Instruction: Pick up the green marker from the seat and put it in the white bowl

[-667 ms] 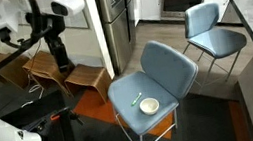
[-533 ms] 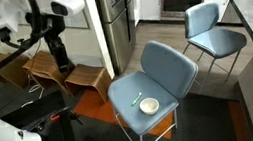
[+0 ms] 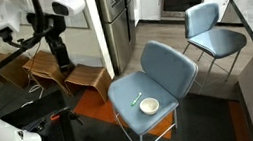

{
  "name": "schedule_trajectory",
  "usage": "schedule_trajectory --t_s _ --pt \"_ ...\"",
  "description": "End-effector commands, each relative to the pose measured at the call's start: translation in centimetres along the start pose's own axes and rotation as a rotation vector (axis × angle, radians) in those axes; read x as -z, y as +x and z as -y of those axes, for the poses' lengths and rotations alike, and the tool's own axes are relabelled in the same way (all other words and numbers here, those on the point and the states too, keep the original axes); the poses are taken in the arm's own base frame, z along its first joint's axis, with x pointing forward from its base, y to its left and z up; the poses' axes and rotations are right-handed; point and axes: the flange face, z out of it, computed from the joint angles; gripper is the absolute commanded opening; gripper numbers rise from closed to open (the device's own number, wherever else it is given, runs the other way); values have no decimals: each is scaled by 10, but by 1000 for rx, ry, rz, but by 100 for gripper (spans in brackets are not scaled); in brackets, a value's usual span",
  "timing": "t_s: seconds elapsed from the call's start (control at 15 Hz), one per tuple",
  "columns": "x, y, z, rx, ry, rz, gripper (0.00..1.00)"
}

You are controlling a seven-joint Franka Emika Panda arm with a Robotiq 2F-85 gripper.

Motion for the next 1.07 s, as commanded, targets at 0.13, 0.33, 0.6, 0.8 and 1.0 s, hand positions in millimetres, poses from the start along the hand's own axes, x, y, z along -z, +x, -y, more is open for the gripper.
schedule_trajectory --t_s 0.13,0.33,0.6,0.8,1.0 --pt "-34 48 12 110 -46 -21 100" --pt "-71 89 25 186 -92 -42 100" --pt "-125 151 44 336 -165 -122 100" --pt "-175 195 47 390 -143 -133 100" --pt "-231 239 44 443 -120 -121 100"
